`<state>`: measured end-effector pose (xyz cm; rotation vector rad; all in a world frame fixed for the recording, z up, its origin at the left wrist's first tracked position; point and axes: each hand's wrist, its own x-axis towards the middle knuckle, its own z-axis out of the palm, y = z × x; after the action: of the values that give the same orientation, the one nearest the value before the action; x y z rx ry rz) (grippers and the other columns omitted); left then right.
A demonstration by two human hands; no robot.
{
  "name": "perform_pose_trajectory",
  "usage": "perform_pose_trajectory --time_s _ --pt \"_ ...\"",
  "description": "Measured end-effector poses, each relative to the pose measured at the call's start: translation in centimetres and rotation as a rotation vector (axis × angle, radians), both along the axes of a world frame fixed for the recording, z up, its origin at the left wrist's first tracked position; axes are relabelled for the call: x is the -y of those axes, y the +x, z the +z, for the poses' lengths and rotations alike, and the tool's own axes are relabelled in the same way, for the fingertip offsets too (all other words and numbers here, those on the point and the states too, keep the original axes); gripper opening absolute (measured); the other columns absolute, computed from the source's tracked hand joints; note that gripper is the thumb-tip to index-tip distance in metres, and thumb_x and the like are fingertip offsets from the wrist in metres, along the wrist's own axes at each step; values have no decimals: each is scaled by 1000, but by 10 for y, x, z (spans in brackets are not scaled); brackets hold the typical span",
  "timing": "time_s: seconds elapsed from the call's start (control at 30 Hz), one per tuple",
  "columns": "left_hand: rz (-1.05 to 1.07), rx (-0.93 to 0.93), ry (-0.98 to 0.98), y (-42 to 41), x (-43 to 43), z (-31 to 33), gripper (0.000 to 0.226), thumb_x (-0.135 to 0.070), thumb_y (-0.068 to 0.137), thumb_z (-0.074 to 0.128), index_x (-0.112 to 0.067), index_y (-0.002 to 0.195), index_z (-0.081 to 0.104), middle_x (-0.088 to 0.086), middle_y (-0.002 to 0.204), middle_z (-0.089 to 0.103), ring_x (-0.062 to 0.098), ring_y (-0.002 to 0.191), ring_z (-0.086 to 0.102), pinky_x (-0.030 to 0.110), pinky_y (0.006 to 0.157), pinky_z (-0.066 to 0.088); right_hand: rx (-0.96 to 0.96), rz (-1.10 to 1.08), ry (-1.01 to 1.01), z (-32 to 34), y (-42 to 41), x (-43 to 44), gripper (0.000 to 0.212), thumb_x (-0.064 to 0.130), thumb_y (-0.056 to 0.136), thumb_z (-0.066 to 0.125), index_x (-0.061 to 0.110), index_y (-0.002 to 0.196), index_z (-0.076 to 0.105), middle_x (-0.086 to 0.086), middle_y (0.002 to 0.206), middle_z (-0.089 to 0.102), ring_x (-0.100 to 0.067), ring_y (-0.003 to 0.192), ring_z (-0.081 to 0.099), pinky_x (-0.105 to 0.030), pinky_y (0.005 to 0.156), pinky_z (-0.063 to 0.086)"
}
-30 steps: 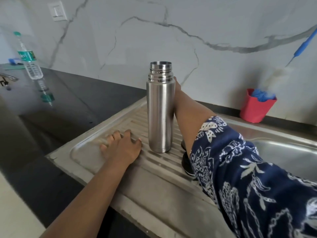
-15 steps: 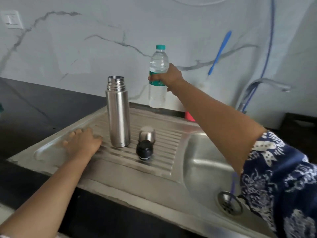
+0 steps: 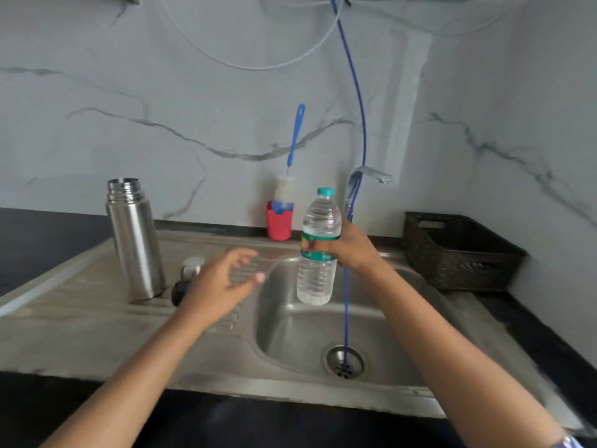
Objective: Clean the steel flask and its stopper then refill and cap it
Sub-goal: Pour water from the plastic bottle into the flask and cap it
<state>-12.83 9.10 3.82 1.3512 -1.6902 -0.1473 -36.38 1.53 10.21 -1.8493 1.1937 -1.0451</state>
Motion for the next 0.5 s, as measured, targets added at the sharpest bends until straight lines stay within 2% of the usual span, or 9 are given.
perform_pose_trajectory --time_s 0.07,0.1,0.13,0.2,0.3,0.4,0.5 --pt "-130 -109 305 -37 20 -11 90 -73 45 66 -36 125 49 -9 111 58 3 99 54 22 86 42 67 -27 -3 -3 -17 -1 31 32 62 86 35 86 68 8 91 73 -10 88 69 -40 88 55" --pt "-187 -141 404 -53 30 -18 108 -75 37 71 -31 132 45 -7 116 56 6 104 53 22 90 41 96 -36 -3 -3 -23 -2 28 31 63 86 36 83 68 8 90 73 -11 88 69 -41 89 55" --pt "-242 -172 471 -68 38 -24 117 -77 32 75 -28 134 43 -5 120 56 7 108 53 24 95 41 115 -52 -4 -3 -29 -2 28 31 63 86 36 82 67 8 90 73 -11 88 69 -41 89 55" --pt "-319 -279 532 -91 49 -31 108 -67 36 82 -25 129 47 -2 121 60 9 110 58 27 100 44 123 -80 -23 -3 -36 -1 30 38 61 86 35 83 66 9 91 72 -12 91 68 -41 90 54" --pt "-418 -493 566 -119 55 -30 84 -45 43 84 -22 117 54 0 112 68 11 100 65 29 92 49 99 -112 -48 -3 -41 4 42 49 55 83 35 90 66 9 95 72 -13 94 67 -39 92 52" --pt "-492 -581 614 -135 59 -28 74 -32 50 86 -22 116 56 -6 102 71 9 93 66 30 81 53 55 -125 -45 -3 -42 5 36 45 63 83 34 91 64 9 97 70 -11 94 65 -31 89 52" --pt "-449 -657 608 -142 67 -35 55 -12 64 86 -17 112 60 -1 98 72 11 88 69 27 72 55 -10 -121 -36 -5 -42 7 39 43 66 83 31 97 62 8 101 69 -11 95 65 -26 85 50"
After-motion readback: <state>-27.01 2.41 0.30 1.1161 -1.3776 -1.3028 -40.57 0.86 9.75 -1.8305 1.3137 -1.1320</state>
